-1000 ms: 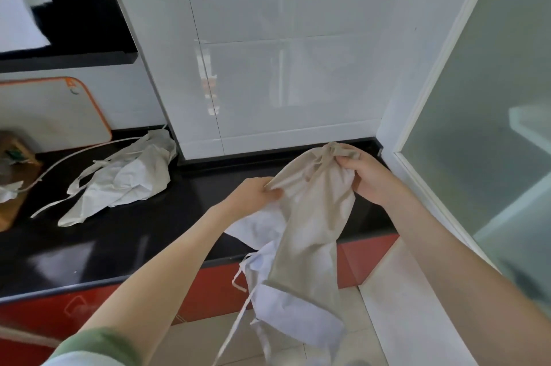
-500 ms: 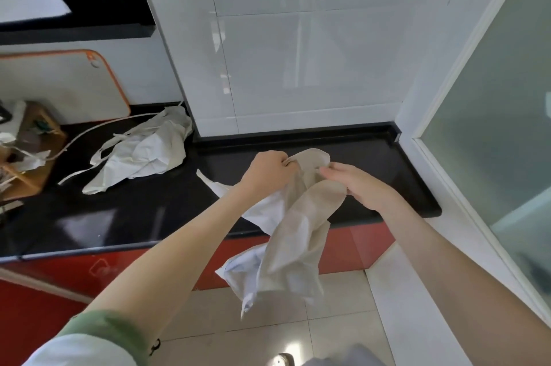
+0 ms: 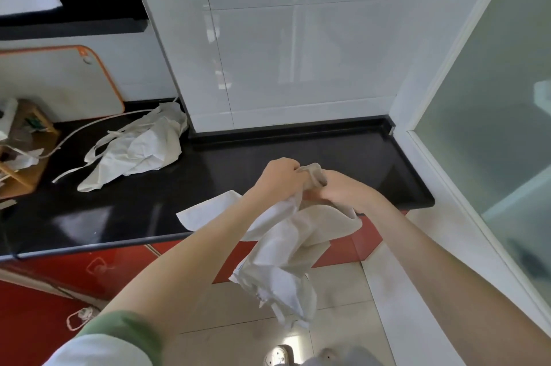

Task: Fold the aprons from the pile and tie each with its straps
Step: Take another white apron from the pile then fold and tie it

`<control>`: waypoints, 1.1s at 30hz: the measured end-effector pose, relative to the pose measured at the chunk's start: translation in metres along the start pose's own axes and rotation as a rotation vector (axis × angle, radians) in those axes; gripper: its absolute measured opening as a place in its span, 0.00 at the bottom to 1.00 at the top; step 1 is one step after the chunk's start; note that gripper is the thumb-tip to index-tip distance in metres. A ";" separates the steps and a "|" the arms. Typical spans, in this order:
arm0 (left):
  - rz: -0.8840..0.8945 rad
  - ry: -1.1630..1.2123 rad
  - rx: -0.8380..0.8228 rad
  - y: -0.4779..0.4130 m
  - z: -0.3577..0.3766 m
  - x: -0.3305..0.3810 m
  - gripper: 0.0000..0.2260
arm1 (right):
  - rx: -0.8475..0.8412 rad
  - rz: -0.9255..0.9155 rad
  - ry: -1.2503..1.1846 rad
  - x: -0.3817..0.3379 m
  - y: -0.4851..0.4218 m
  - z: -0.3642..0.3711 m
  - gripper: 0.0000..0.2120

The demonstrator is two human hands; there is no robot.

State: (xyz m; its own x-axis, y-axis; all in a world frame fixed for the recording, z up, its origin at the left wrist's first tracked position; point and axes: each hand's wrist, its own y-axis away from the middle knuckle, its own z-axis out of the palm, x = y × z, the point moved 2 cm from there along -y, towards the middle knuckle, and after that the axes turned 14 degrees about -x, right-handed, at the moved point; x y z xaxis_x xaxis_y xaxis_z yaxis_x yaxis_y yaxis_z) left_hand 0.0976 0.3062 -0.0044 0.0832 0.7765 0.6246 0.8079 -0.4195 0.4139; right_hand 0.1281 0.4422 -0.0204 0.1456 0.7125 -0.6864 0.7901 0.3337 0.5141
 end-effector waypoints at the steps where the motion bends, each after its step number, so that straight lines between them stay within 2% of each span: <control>1: 0.029 -0.021 -0.013 -0.002 0.004 0.004 0.12 | 0.053 0.046 0.047 0.004 0.003 -0.001 0.07; 3: 0.096 -0.067 -0.078 -0.007 0.011 0.006 0.12 | 0.075 0.098 0.032 0.022 0.007 -0.004 0.06; 5: 0.101 -0.166 -0.227 -0.009 0.018 0.001 0.13 | 0.091 0.154 0.043 0.040 0.017 -0.009 0.08; 7: 0.076 -0.361 -0.360 -0.013 0.024 -0.009 0.13 | 0.132 0.135 -0.060 0.055 0.032 -0.016 0.12; 9: 0.056 -0.420 -0.371 -0.018 0.026 -0.019 0.10 | 0.162 0.083 -0.132 0.067 0.044 -0.022 0.09; 11: 0.046 -0.369 -0.310 -0.024 0.028 -0.024 0.10 | 0.177 0.105 -0.096 0.083 0.052 -0.027 0.03; 13: 0.053 -0.367 -0.225 -0.028 0.029 -0.025 0.10 | 0.191 0.175 -0.003 0.096 0.050 -0.030 0.07; 15: 0.041 -0.360 -0.141 -0.027 0.027 -0.024 0.09 | 0.211 0.271 0.094 0.107 0.045 -0.030 0.06; 17: 0.016 -0.333 -0.054 -0.024 0.025 -0.026 0.08 | 0.265 0.355 0.171 0.116 0.039 -0.031 0.12; 19: -0.016 -0.286 0.035 -0.019 0.020 -0.030 0.08 | 0.373 0.360 0.135 0.121 0.033 -0.030 0.16; 21: -0.049 -0.211 0.095 -0.013 0.015 -0.037 0.14 | 0.480 0.344 0.061 0.120 0.031 -0.029 0.17; 23: -0.047 -0.135 0.092 -0.006 0.009 -0.042 0.18 | 0.536 0.372 0.006 0.123 0.027 -0.028 0.17; 25: 0.007 -0.046 0.061 0.002 0.002 -0.047 0.20 | 0.559 0.408 -0.008 0.123 0.024 -0.030 0.13; 28: 0.151 -0.011 0.166 0.015 -0.010 -0.055 0.19 | 0.654 0.285 -0.062 0.109 0.024 -0.031 0.14; 30: 0.185 -0.007 0.369 0.018 -0.016 -0.061 0.17 | 0.832 0.086 -0.265 0.095 0.026 -0.033 0.15; 31: 0.175 -0.025 0.419 0.018 -0.020 -0.063 0.15 | 0.926 0.005 -0.372 0.091 0.028 -0.034 0.14; 33: 0.078 -0.256 0.312 0.012 -0.024 -0.070 0.09 | 0.984 -0.034 -0.420 0.089 0.027 -0.038 0.15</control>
State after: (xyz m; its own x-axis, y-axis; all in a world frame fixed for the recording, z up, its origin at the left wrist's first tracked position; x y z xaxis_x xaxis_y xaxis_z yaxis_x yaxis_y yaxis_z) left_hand 0.0873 0.2356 -0.0271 0.2622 0.8562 0.4452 0.9282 -0.3499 0.1264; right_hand 0.1403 0.5381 -0.0482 0.1600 0.3799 -0.9111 0.9030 -0.4292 -0.0204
